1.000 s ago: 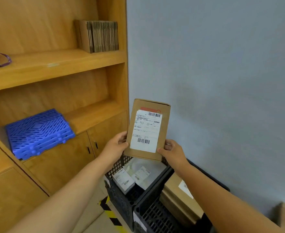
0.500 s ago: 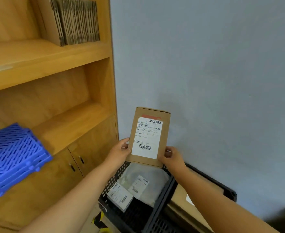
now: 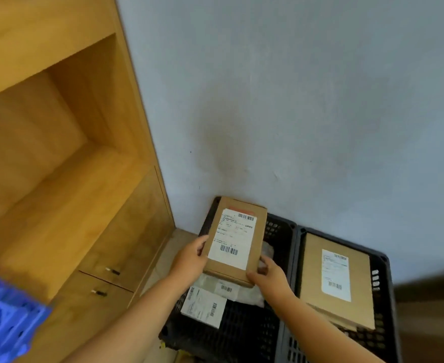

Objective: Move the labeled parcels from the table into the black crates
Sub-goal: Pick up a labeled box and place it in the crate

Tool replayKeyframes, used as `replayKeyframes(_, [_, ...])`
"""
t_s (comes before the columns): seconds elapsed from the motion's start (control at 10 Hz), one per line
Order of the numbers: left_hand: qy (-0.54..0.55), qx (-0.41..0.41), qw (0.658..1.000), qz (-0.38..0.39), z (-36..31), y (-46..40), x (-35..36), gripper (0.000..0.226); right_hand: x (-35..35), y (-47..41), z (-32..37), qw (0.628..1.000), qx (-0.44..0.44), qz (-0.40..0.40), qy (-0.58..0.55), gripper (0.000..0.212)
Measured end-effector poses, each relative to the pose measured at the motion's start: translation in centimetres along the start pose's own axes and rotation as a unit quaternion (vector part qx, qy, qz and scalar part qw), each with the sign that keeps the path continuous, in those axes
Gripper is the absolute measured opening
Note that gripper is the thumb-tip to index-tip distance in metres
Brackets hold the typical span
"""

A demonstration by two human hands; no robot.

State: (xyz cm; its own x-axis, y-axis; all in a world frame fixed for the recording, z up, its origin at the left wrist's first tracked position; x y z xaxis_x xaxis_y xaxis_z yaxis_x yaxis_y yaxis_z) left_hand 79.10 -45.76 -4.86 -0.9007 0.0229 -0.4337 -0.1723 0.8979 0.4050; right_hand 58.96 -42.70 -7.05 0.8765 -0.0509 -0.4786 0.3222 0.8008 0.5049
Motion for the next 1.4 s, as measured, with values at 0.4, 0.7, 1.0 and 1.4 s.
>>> replayKeyframes(0.4, [-0.193, -0.019, 0.978, 0.073, 11.8, -7.6, 10.3, 0.045, 6.3, -9.1, -12.1, 0.991, 0.121, 0.017, 0.055, 0.061])
replayKeyframes(0.7, [-0.260, 0.014, 0.965, 0.008, 17.4, -15.8, 15.8, 0.042, 12.8, -18.3, -17.3, 0.993, 0.118, 0.010, -0.028, 0.071])
replayKeyframes(1.0, [-0.417, 0.086, 0.905, 0.022, 20.9, -19.6, 20.1, 0.066, 17.0, -23.6, -20.1, 0.995, 0.081, 0.017, -0.046, 0.075])
replayKeyframes(1.4, [-0.604, 0.225, 0.754, 0.126, 21.9, -22.7, 25.1, 0.100, 17.9, -26.1, -20.5, 0.990, -0.071, 0.058, 0.104, 0.062])
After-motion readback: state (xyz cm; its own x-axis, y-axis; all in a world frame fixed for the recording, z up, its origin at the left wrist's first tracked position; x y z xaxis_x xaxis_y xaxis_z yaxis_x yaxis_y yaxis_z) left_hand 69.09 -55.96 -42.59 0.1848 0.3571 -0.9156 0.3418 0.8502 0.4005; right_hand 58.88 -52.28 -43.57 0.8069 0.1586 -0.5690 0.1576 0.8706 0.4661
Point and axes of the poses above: each hand's wrist, its own y-axis away from the middle knuckle, its own x-axis out of the palm, z = x × y, the point moved 6 cm from there along -y, towards the middle knuckle, and after that the axes turned 14 degrees about -z, right-handed, at the moved point
